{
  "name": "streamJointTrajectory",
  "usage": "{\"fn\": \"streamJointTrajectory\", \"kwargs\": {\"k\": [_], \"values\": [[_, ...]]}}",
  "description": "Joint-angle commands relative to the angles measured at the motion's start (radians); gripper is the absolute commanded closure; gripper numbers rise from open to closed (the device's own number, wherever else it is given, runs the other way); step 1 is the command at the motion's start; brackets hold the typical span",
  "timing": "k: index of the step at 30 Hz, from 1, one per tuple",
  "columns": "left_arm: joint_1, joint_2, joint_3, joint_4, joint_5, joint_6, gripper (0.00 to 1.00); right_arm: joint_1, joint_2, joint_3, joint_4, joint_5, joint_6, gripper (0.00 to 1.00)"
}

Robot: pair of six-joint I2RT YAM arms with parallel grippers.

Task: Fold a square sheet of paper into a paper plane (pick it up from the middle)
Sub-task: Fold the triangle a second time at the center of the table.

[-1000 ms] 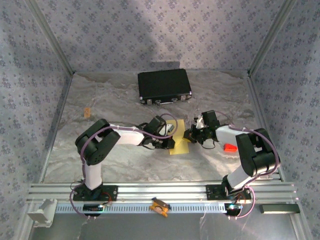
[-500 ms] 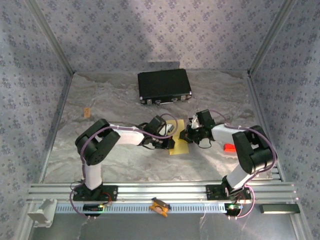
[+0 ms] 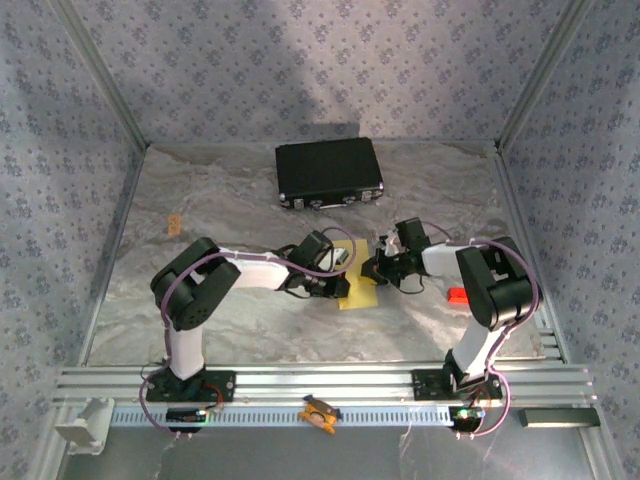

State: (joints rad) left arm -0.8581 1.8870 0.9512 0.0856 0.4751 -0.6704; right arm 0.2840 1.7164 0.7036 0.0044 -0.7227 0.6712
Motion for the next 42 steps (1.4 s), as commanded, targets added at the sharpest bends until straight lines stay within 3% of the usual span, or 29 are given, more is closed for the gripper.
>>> {"fn": "streamJointTrajectory", "kwargs": {"k": [1,7,12,21,28,42], "values": [[-0.005,0.046,-0.014,-0.137,-0.042,0.026,0.97,-0.052,-0.01,-0.007,-0.013,0.066,-0.022,0.99],[-0.004,0.046,-0.014,-0.142,-0.044,0.035,0.97,-0.084,-0.045,-0.004,-0.008,0.06,-0.016,1.0],[-0.001,0.043,-0.029,-0.114,-0.031,0.031,0.97,-0.034,-0.12,-0.021,-0.01,0.055,0.002,0.99],[0.001,0.037,-0.029,-0.118,-0.036,0.039,0.97,0.044,-0.059,0.001,-0.012,0.044,-0.002,1.0],[0.001,0.032,-0.034,-0.113,-0.039,0.034,0.97,0.018,0.001,-0.032,0.015,0.053,-0.004,1.0],[0.002,0.033,-0.028,-0.117,-0.039,0.038,0.97,0.003,-0.086,-0.04,0.028,0.017,0.01,1.0]]}}
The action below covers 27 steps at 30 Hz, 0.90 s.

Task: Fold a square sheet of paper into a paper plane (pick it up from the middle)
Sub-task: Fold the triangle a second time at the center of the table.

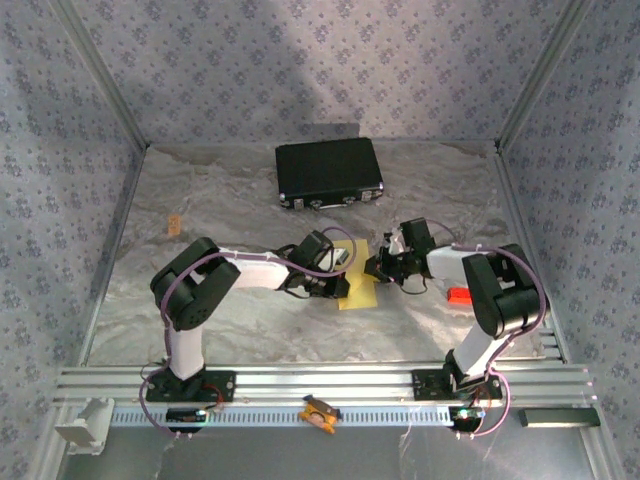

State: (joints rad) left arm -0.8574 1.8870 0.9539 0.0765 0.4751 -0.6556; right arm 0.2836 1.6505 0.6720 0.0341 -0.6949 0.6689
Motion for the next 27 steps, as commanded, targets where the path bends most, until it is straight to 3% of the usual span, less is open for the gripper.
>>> {"fn": "streamJointTrajectory", "kwargs": {"k": [1,12,17,27], "values": [[0.001,0.034,-0.03,-0.106,-0.04,0.024,0.97,0.008,-0.015,-0.009,0.004,-0.022,0.015,1.0],[0.001,0.03,-0.029,-0.098,-0.035,0.019,0.97,0.045,0.05,0.001,0.019,-0.027,0.015,1.0],[0.0,0.005,-0.023,-0.092,-0.03,0.009,0.95,0.045,0.089,-0.005,-0.032,0.045,0.006,1.0],[0.008,-0.07,0.019,0.029,0.03,-0.124,0.93,0.046,0.084,-0.041,0.0,0.074,0.044,1.0]]}}
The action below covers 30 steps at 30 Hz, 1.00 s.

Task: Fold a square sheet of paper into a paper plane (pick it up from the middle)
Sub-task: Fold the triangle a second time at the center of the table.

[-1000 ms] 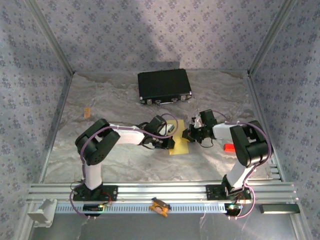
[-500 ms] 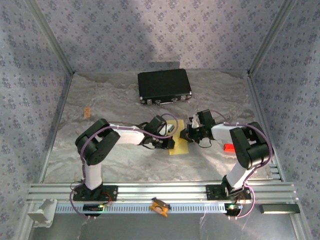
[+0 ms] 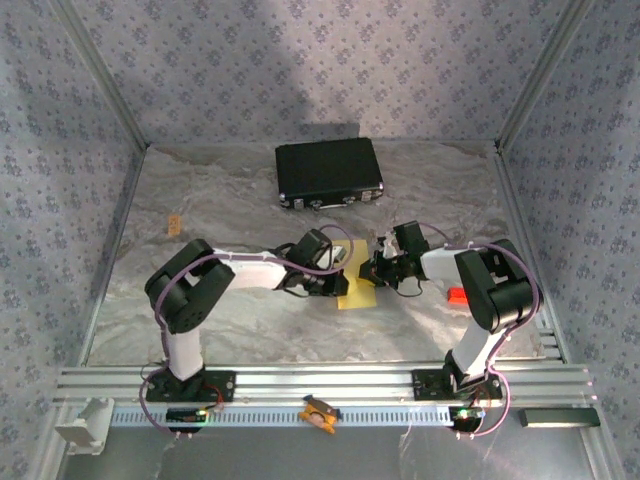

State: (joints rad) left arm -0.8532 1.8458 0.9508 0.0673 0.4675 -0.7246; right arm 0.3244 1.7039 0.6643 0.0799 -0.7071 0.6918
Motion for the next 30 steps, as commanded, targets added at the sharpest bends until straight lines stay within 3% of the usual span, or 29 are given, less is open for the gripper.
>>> {"fn": "streamJointTrajectory", "kwargs": {"k": [1,8,14,30], "values": [[0.005,-0.023,0.023,0.061,0.053,-0.071,0.93,0.007,0.032,-0.034,-0.045,0.085,0.023,1.0],[-0.012,0.061,0.085,0.055,0.1,-0.098,0.93,0.007,0.03,-0.035,-0.045,0.084,0.025,1.0],[-0.03,0.115,0.151,-0.06,0.041,-0.081,0.93,0.007,0.031,-0.042,-0.037,0.083,0.028,1.0],[-0.028,0.112,0.103,-0.088,0.029,-0.08,0.92,-0.001,0.038,-0.052,-0.034,0.087,0.026,1.0]]}}
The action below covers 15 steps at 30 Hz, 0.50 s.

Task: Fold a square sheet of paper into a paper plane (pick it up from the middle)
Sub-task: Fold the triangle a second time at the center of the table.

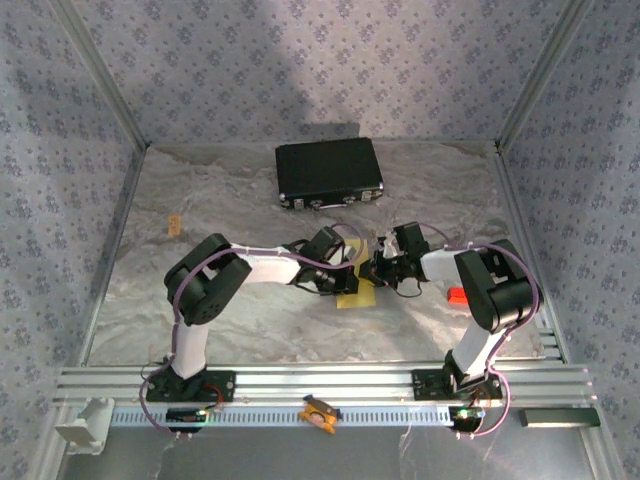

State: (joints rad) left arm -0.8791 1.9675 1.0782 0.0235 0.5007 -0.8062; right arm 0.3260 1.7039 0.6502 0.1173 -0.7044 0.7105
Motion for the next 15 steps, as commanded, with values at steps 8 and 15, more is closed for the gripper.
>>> {"fn": "streamJointTrajectory", "kwargs": {"k": [8,15], "values": [[0.0,-0.096,-0.073,-0.042,-0.01,0.013,0.89,-0.011,0.039,-0.038,-0.074,0.086,0.003,1.0],[0.0,-0.07,-0.126,-0.049,0.004,0.002,0.91,-0.011,0.037,-0.038,-0.08,0.086,0.001,1.0]]}}
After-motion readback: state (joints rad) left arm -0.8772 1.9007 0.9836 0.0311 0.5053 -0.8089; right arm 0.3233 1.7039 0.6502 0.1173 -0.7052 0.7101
